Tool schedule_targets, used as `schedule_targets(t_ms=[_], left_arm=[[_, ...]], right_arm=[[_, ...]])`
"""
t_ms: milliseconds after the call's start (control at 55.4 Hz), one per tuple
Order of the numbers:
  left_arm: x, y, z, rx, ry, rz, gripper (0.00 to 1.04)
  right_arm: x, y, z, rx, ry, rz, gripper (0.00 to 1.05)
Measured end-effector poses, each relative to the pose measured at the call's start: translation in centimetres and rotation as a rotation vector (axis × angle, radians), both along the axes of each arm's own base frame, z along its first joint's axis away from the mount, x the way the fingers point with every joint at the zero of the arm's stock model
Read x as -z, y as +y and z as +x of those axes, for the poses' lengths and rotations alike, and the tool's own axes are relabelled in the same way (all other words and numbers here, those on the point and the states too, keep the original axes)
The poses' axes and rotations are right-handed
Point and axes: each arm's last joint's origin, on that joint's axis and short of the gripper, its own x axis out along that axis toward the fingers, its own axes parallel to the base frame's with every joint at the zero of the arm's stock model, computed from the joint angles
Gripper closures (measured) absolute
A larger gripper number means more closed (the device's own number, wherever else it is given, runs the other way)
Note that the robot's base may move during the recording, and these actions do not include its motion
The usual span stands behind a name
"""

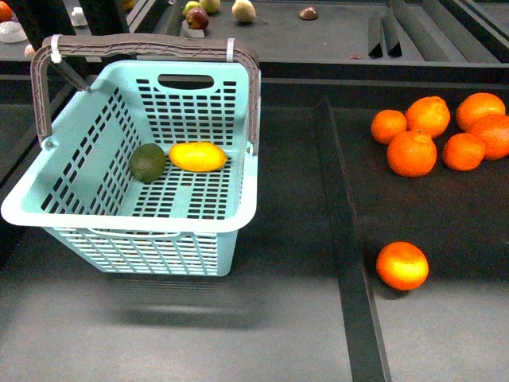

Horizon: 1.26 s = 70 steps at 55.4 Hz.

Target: Pick mango and avocado into basket

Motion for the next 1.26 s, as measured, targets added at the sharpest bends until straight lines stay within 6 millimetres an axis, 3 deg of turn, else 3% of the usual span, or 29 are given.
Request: schedule_targets(t_ms=[271,1154,1172,1262], left_arm=[[0.3,0.0,-1.3,0.000,0.007,0.000,1.02],[0.3,0.0,-1.3,0.000,0.005,0.000,1.02],[0.3,0.0,-1.3,0.000,0.005,-0.001,1.01],[0.3,0.0,-1.3,0.000,0.005,0.000,0.80]], right_arm=[[0.0,0.0,0.0,0.000,0.000,0.000,0.08],[0.0,0.0,0.0,0.000,0.000,0.000,0.08],[0.0,0.0,0.0,0.000,0.000,0.000,0.08],[0.0,0.0,0.0,0.000,0.000,0.000,0.08]])
